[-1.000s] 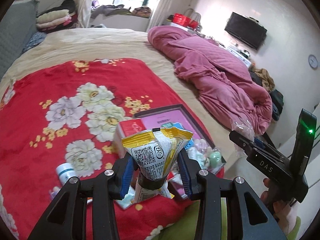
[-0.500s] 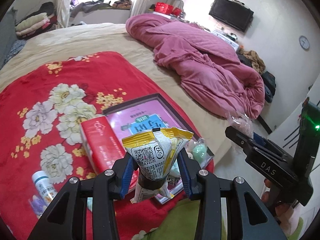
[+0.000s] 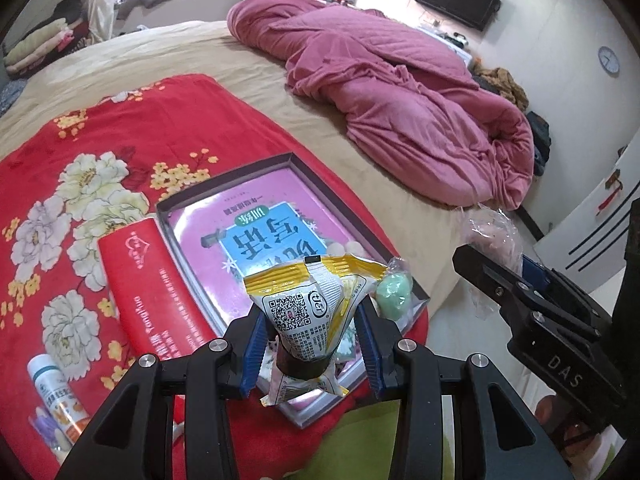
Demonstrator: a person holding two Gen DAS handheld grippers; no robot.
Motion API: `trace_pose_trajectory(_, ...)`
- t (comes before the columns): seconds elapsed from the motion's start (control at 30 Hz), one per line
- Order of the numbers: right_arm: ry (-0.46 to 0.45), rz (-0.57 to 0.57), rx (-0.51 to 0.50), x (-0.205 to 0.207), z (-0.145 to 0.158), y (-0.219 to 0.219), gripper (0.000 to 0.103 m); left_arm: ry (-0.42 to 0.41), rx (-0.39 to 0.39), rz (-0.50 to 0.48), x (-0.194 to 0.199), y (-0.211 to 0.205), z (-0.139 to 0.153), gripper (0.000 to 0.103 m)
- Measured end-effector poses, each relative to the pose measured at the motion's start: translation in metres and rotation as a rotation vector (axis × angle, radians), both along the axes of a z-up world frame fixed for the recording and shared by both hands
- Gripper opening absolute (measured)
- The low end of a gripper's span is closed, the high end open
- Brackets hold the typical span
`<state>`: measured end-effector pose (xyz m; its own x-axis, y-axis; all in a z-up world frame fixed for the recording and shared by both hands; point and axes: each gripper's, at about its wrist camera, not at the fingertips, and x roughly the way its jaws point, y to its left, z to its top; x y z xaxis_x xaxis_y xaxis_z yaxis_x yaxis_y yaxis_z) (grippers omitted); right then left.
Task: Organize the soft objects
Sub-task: 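Lift and carry the snack packet and plastic bag over the book tray, then open the left tool to drop the snack packet while the right tool releases the plastic bag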
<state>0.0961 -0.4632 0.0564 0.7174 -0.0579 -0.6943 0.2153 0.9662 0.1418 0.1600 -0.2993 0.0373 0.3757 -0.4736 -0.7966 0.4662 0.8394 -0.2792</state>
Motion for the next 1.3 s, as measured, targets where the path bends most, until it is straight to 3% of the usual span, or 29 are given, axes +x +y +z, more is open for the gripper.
trace_pose_trajectory(0.23, 0.040, 0.007, 0.010, 0.011, -0.021, -0.003, 0.053, 0.031, 0.049, 0.000, 0.017, -0.012, -0.026, 0.043)
trace_pose_trajectory(0.67, 0.096, 0.057, -0.027, 0.030, -0.048, 0.007, 0.053, 0.076, 0.070, 0.009, 0.044, -0.018, -0.060, 0.043)
trace_pose_trajectory(1.3, 0.166, 0.116, -0.071, 0.064, -0.077, 0.016, 0.053, 0.086, 0.084, -0.003, 0.060, -0.022, -0.080, 0.043)
